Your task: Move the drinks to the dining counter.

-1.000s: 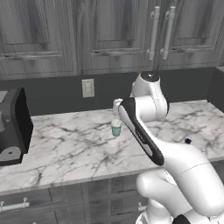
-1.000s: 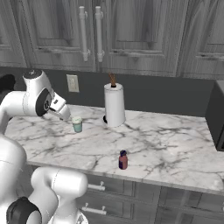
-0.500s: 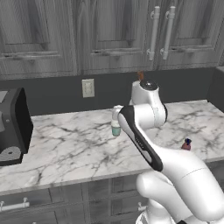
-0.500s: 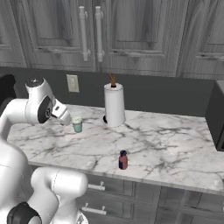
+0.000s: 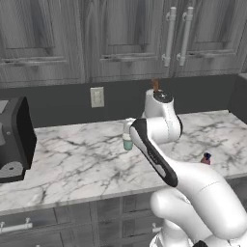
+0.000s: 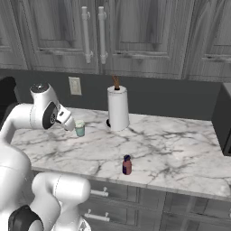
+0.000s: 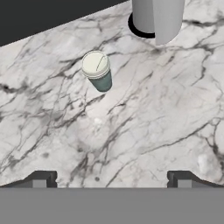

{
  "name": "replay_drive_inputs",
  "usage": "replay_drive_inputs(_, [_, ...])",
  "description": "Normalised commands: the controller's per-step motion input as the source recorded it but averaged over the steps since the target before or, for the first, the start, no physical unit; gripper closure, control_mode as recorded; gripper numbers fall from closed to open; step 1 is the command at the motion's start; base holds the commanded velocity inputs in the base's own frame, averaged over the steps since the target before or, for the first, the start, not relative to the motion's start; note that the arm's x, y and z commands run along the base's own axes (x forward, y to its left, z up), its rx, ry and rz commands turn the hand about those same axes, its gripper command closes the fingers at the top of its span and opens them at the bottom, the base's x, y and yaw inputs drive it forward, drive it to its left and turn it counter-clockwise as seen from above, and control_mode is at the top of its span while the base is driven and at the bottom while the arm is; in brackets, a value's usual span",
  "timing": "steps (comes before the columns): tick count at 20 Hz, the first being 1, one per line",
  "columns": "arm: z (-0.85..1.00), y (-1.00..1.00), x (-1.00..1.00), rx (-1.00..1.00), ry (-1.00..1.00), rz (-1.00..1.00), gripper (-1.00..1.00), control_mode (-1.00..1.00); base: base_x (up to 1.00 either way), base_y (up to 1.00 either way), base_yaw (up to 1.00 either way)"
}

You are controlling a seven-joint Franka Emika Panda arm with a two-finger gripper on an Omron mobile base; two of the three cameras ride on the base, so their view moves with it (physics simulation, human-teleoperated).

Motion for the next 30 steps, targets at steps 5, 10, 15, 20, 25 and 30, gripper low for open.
replay_drive_inputs(5, [0.0,0.0,0.28,0.0,0.01,0.0,-1.0,-1.0,0.0,0.0,0.0])
replay_drive_inputs(10, [0.0,0.0,0.24,0.0,0.0,0.0,-1.0,-1.0,0.0,0.0,0.0])
replay_drive_inputs(15, [-0.08,0.0,0.09,0.0,0.0,0.0,-1.0,-1.0,0.0,0.0,0.0])
replay_drive_inputs(20, [-0.11,0.0,0.14,0.0,0.0,0.0,-1.0,-1.0,0.0,0.0,0.0])
replay_drive_inputs(25, [-0.08,0.0,0.15,0.0,0.0,0.0,-1.0,-1.0,0.0,0.0,0.0])
replay_drive_inputs(30, [-0.12,0.0,0.17,0.0,0.0,0.0,-1.0,-1.0,0.0,0.0,0.0])
